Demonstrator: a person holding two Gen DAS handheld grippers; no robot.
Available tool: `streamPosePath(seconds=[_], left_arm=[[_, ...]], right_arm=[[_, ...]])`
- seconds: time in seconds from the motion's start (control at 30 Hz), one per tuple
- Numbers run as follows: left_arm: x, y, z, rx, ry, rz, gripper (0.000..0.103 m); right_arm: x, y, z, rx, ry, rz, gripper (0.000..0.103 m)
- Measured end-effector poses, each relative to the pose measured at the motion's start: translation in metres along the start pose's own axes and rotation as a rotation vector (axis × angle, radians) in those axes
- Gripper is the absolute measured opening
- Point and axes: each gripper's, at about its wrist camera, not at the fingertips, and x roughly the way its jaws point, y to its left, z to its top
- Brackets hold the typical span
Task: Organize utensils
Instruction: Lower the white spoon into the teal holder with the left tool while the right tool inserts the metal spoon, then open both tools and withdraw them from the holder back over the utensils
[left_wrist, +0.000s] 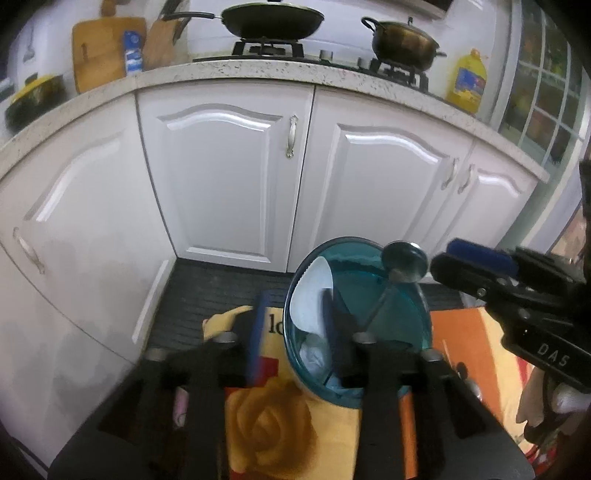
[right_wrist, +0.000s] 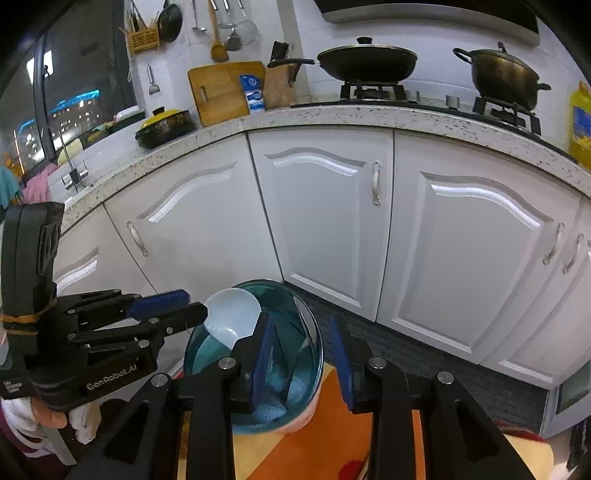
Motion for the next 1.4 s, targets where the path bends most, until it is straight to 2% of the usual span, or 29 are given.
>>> streamPosePath(seconds=[0.07,0.1,0.17,0.57,0.97,1.03,1.4], left_arm=[[-0.010,0.000,-0.003,-0.011,-0.023,-0.004,0.052],[-0.013,0.000,-0.004,-0.014,-0.028,-0.005,0.059],[-0.021,-0.001,-0.007,-0.023,-0.038,-0.010,0.062],[-0.054,-0.034,-0.040,0.015,-0.048,0.002,0.063],[-0.065,-0.068,-0.067,0.051,-0.029,0.005,0.063],[-0.066,-0.074,-0.070,0.061,-0.030,0.005,0.063],[-0.069,-0.095,-0.080,0.092,-0.017,-0.025,0.063]], right_arm=[[-0.009,-0.001,-0.004,0.004,-0.001,-0.009,0.032],[-0.013,0.000,-0.007,0.008,0.000,-0.015,0.036],[-0.020,0.000,-0.012,0.018,-0.001,-0.028,0.042],[-0.067,-0.002,-0.065,0.068,0.029,-0.138,0.044],[-0.110,-0.017,-0.112,0.153,0.048,-0.249,0.049],[-0.115,-0.018,-0.117,0.159,0.050,-0.255,0.052],[-0.134,-0.029,-0.140,0.192,0.071,-0.285,0.053]])
